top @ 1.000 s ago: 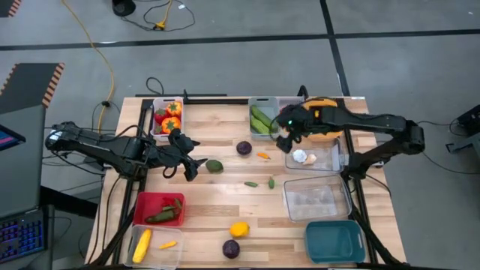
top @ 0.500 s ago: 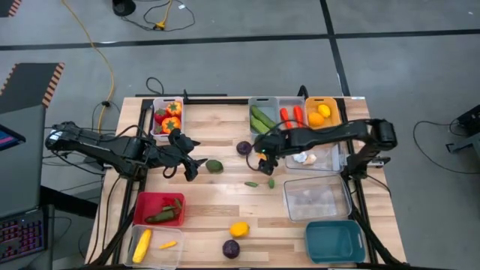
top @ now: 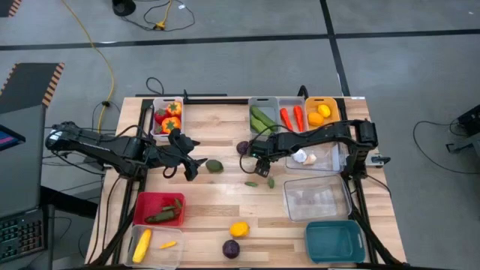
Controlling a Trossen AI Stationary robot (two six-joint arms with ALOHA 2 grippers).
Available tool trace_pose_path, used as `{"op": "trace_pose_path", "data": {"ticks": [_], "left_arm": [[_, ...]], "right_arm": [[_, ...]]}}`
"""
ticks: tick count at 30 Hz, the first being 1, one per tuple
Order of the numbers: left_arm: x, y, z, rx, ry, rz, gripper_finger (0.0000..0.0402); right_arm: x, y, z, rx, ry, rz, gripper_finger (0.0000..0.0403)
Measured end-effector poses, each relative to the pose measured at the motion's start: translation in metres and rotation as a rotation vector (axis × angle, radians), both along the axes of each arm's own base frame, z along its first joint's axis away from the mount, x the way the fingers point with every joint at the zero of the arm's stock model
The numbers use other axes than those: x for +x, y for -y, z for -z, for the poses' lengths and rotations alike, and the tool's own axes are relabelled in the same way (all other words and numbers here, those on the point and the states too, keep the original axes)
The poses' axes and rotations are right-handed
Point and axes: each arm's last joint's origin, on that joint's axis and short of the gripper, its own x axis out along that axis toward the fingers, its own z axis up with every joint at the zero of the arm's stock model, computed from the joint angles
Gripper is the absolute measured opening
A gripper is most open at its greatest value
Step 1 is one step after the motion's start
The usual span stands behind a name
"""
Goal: Sort produce into baskets
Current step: Put the yellow chili pepper into the red bin
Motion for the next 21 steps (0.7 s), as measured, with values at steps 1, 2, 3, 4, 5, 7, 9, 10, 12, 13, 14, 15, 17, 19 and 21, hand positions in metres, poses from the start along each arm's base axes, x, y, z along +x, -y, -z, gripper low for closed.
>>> {"op": "trace_pose_path", "data": {"ticks": [1,2,3,4,5,7,9,10,12,13,14,15,17,19,21], "left_arm": [[0.0,0.0,0.0,0.0,0.0,0.0,0.0316],[0.0,0.0,0.0,0.0,0.0,-0.001,0.0316],[0.0,0.0,0.0,0.0,0.0,-0.001,0.0316],[0.0,0.0,0.0,0.0,0.0,0.0,0.0316],[0.0,0.0,0.0,0.0,0.0,-0.001,0.0316],[0.0,0.0,0.0,0.0,0.0,0.0,0.0316],[0.0,0.0,0.0,0.0,0.0,-0.001,0.0316],[0.0,0.0,0.0,0.0,0.0,-0.001,0.0316],[0.0,0.0,0.0,0.0,0.0,-0.001,0.0316],[0.0,0.0,0.0,0.0,0.0,0.0,0.0316],[0.0,0.0,0.0,0.0,0.0,0.0,0.0316],[0.0,0.0,0.0,0.0,0.0,0.0,0.0316],[0.0,0.0,0.0,0.0,0.0,0.0,0.0316],[0.0,0.0,0.0,0.0,0.0,0.0,0.0316],[0.0,0.0,0.0,0.0,0.0,0.0,0.0316]], "right_arm": [[0.0,0.002,0.0,0.0,-0.003,0.007,0.0292],[-0.001,0.005,0.0,0.0,-0.004,0.014,0.0291],[-0.001,0.008,0.0,0.0,-0.003,0.022,0.0291],[-0.001,0.011,0.0,0.0,-0.003,0.031,0.029],[-0.002,0.013,0.0,0.001,-0.004,0.038,0.029],[-0.003,0.018,0.0,0.008,-0.007,0.049,0.029],[-0.003,0.022,0.001,0.041,-0.002,0.053,0.029],[-0.002,0.024,0.004,0.053,-0.005,0.056,0.029],[-0.003,0.025,0.007,0.07,-0.019,0.056,0.029],[-0.003,0.025,0.008,0.076,-0.027,0.056,0.029],[-0.002,0.025,0.011,0.077,-0.031,0.055,0.029],[-0.001,0.025,0.012,0.078,-0.03,0.055,0.029],[-0.001,0.025,0.018,0.082,-0.052,0.056,0.029],[0.0,0.025,0.022,0.083,-0.063,0.056,0.029],[0.001,0.025,0.027,0.085,-0.074,0.058,0.029]]}}
